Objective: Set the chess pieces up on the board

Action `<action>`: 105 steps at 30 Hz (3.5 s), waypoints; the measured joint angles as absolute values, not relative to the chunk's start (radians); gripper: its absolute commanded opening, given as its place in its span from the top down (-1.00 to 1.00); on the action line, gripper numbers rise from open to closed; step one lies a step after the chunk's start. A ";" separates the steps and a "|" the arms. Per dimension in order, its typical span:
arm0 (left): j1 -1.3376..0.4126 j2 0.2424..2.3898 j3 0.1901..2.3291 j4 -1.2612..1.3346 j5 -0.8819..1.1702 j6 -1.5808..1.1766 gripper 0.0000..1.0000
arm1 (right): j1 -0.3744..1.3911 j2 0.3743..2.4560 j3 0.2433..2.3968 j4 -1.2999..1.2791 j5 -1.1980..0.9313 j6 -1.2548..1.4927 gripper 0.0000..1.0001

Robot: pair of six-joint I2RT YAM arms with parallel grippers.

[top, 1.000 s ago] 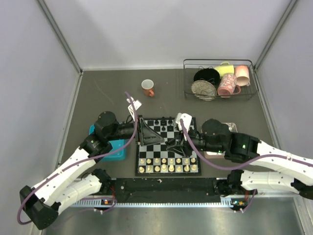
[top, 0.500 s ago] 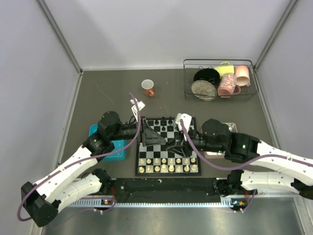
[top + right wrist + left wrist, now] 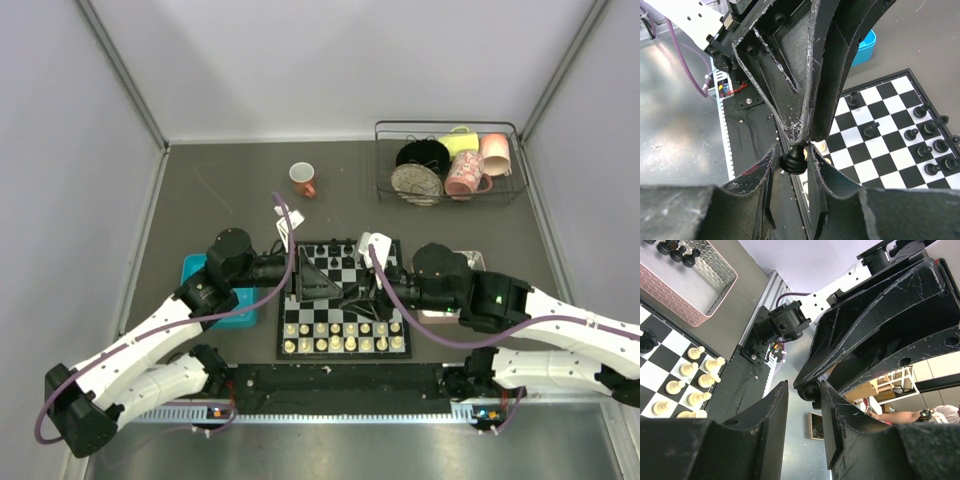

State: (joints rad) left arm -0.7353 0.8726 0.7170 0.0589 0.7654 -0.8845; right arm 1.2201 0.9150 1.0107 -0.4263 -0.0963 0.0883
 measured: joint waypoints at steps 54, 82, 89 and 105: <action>-0.746 1.213 0.619 0.142 -0.345 -0.228 1.00 | 1.222 0.676 0.849 -0.421 0.346 0.276 -0.47; -0.764 1.413 0.739 0.171 -0.247 -0.236 1.00 | 1.222 0.620 0.811 -0.451 0.392 0.299 -0.47; -0.791 1.414 0.739 0.161 -0.251 -0.241 1.00 | 1.222 0.581 0.811 -0.472 0.398 0.300 -0.48; -0.808 1.467 0.738 0.145 -0.305 -0.261 1.00 | 1.222 0.565 0.796 -0.496 0.404 0.301 -0.49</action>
